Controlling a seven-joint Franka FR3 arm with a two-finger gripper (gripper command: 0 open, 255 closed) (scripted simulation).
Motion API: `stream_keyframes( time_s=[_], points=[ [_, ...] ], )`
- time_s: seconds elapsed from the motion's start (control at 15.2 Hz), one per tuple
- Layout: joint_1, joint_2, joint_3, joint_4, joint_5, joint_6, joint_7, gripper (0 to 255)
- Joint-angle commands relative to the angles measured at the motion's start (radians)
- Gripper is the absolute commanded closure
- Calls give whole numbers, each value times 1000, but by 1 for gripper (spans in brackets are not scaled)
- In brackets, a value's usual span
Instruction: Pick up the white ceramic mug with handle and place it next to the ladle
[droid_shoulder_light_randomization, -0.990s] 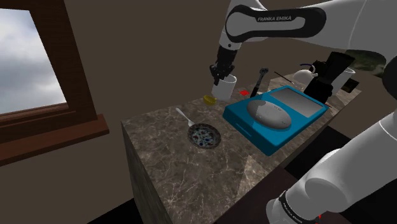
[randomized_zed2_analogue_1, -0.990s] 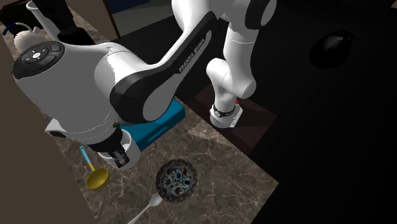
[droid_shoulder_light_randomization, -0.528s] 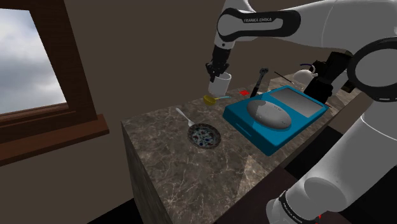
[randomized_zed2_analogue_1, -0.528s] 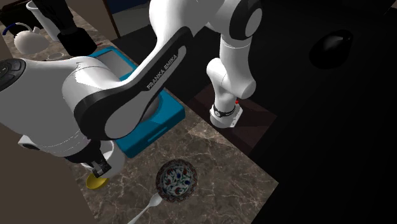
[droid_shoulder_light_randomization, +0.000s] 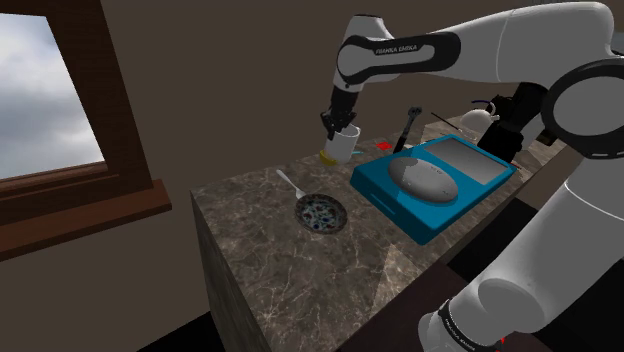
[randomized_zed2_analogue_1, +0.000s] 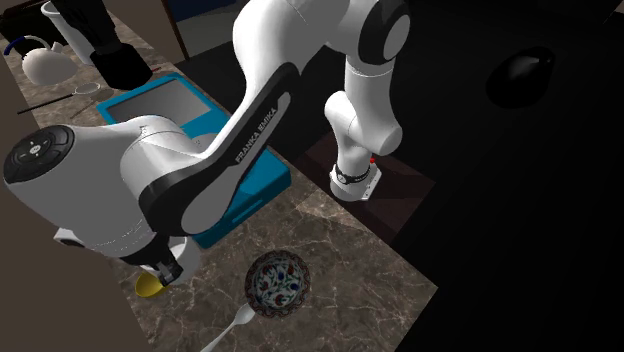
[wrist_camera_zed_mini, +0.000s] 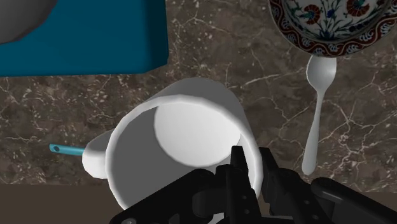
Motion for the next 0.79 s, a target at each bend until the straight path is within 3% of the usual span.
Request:
stream_keyframes(
  time_s=[0.0,0.73],
  points=[
    [1,7,0,-19,-1,28,1,255],
    [1,51,0,-115,-3,167,3,255]
  ],
)
